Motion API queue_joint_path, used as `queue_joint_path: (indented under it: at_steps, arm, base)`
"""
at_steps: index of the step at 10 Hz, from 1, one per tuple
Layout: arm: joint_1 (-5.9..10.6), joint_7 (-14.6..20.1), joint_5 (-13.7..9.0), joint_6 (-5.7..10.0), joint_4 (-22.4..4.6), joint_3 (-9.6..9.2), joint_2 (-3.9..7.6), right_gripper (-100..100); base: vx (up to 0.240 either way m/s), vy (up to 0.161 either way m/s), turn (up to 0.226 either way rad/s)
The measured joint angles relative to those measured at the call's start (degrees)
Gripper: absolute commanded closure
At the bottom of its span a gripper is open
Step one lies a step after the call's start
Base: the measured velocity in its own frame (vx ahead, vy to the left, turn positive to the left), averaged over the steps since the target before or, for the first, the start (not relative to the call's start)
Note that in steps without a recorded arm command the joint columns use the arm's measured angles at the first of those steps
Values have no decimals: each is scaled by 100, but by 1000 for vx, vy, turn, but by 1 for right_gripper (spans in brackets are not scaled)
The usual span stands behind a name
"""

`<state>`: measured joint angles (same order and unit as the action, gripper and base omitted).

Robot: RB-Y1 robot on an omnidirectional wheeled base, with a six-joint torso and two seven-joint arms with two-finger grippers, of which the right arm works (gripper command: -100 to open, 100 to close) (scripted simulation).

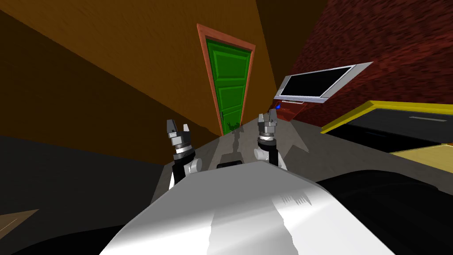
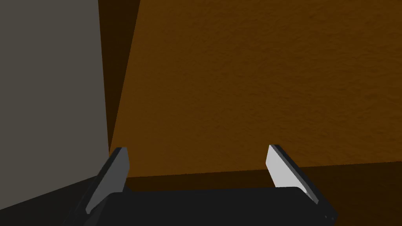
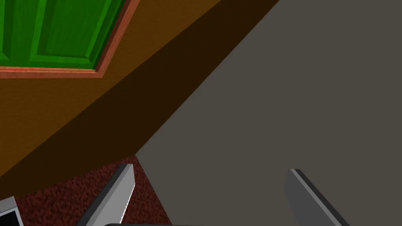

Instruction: Pull the door open

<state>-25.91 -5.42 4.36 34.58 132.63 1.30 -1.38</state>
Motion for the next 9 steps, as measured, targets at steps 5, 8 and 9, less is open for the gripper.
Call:
queue_joint_path:
  at_steps: [5,8,9]
  arm:
    - [65,545,-326,119,-450,-129,256,-100]
    - [164,902,-527,241,-857,-256,388,-100]
    - [170,1013,-589,264,-939,-308,427,-100]
  base:
    - [90,13,81]
    - [97,9,94]
    - [87,2,76]
